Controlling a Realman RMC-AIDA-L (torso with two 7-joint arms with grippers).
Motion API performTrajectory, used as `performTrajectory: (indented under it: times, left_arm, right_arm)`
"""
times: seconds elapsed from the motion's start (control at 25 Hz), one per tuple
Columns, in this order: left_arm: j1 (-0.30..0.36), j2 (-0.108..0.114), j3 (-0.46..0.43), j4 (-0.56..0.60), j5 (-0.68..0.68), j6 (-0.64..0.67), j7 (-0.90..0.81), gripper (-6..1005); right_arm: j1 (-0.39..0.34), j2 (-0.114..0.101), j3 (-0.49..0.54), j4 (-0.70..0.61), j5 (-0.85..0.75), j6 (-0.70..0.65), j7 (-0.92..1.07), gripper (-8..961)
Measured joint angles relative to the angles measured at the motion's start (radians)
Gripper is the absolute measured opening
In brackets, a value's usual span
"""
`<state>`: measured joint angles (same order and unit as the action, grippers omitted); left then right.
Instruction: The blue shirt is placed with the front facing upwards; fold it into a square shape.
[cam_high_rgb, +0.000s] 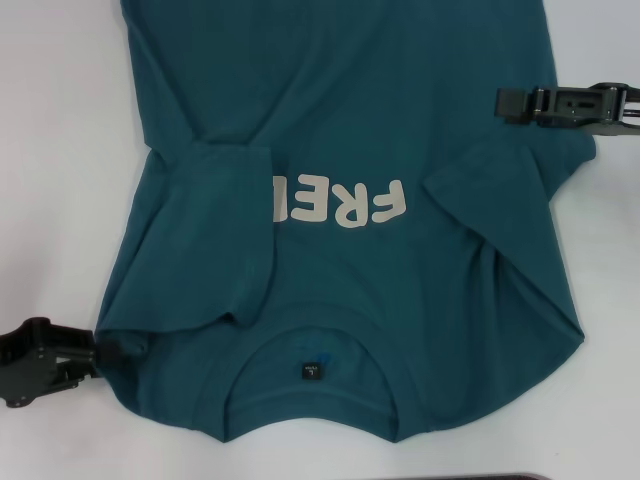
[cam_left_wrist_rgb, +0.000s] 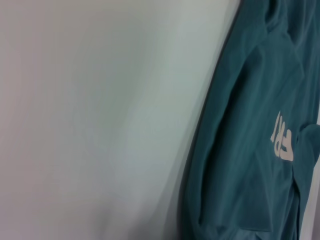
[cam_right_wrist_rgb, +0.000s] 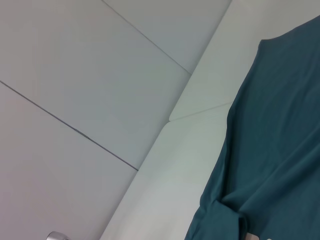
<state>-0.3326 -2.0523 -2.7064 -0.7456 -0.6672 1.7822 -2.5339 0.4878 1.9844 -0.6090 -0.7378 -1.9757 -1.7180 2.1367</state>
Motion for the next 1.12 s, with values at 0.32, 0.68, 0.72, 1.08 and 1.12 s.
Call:
performTrajectory:
  times: [0.32, 0.68, 0.72, 1.08, 1.12]
  left_arm:
    - [-0.005, 0.003, -0.005, 0.000, -0.017, 0.064, 0.036, 169]
    - [-0.009, 0.010, -0.018, -0.005, -0.079, 0.160, 0.099, 38]
    - [-0.009, 0.010, -0.018, -0.003, -0.083, 0.160, 0.099, 38]
    - [-0.028, 0.009, -0.043, 0.000, -0.089, 0.125, 0.090, 37]
    - [-0.033, 0.009, -0.045, 0.000, -0.089, 0.122, 0.090, 37]
  right_arm:
    - [0.000, -0.004, -0.004, 0.010, -0.005, -0.006, 0.000, 747]
    - [-0.017, -0.068, -0.007, 0.052, -0.022, -0.087, 0.024, 747]
    - [-0.020, -0.078, -0.008, 0.052, -0.036, -0.097, 0.033, 747]
    - [-0.054, -0.166, 0.024, 0.043, -0.253, -0.215, 0.135, 747]
    - [-0.058, -0.171, 0.027, 0.044, -0.268, -0.211, 0.148, 747]
